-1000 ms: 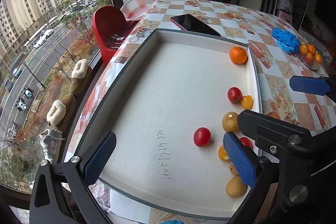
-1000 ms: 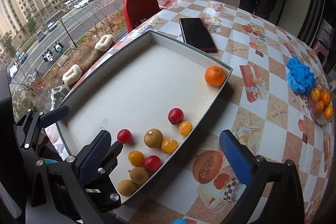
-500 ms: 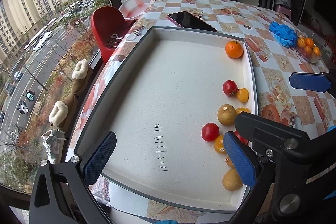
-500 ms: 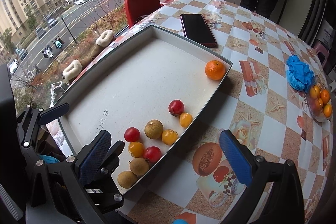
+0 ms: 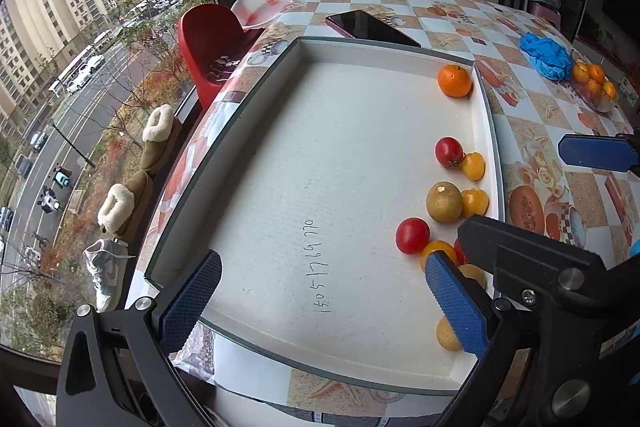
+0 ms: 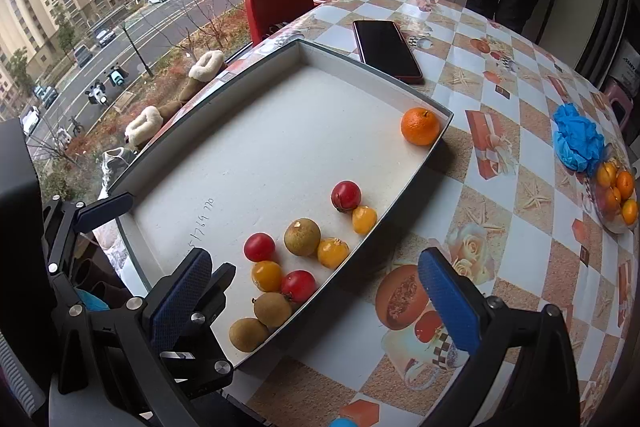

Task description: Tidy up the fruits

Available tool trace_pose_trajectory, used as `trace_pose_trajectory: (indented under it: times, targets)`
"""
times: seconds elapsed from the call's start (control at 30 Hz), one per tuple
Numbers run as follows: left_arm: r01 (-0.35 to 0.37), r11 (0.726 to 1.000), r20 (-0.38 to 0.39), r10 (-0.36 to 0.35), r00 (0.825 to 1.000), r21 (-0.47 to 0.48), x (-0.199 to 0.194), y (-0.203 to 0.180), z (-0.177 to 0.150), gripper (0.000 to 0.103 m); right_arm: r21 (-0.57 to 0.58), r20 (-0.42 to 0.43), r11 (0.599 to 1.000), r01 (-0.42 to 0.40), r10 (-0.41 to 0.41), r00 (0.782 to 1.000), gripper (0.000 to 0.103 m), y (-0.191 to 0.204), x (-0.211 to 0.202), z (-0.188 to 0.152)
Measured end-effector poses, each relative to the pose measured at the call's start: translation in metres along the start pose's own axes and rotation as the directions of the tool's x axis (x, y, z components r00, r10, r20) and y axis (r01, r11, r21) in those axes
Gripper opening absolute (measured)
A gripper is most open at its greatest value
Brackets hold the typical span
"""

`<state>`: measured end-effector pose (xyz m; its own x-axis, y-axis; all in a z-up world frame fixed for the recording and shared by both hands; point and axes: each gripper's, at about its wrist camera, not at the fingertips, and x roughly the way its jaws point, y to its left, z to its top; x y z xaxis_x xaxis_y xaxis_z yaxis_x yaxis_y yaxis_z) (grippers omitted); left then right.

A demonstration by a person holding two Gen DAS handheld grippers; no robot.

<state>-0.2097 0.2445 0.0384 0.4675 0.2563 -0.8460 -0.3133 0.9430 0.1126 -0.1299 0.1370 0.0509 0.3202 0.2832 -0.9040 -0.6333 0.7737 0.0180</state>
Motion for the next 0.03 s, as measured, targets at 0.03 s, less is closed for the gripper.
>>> trace_pose_trajectory:
  times: [0.03]
  targets:
    - [0.000, 1.000, 0.000, 0.000, 1.000, 0.003, -0.0004, -0.0004, -0.0002, 0.103, 0.002, 0.002, 1.000, -0.003, 0.003, 1.000, 0.103, -0.0007, -0.0007, -0.0004]
